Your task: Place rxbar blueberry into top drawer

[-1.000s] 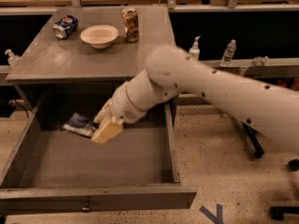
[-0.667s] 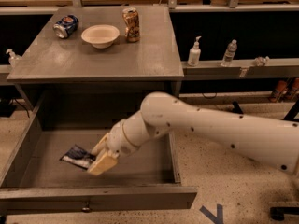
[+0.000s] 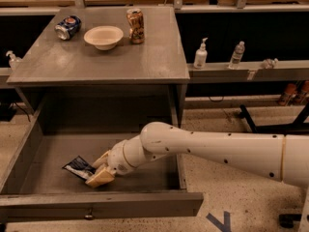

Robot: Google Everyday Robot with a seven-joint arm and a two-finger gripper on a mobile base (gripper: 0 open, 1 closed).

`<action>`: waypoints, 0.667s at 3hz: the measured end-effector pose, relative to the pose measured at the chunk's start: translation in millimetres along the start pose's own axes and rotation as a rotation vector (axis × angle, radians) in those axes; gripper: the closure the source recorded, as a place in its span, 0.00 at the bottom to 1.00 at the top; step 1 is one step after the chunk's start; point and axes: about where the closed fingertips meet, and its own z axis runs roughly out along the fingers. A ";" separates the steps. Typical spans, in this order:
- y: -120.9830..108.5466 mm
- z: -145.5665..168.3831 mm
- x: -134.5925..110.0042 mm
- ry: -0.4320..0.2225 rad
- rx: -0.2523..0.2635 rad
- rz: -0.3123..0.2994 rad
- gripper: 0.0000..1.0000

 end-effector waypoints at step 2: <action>2.4 3.0 0.6 0.002 -0.008 0.001 0.13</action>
Offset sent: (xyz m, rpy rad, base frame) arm -0.0014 0.0010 -0.0015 -0.0003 0.0040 0.0030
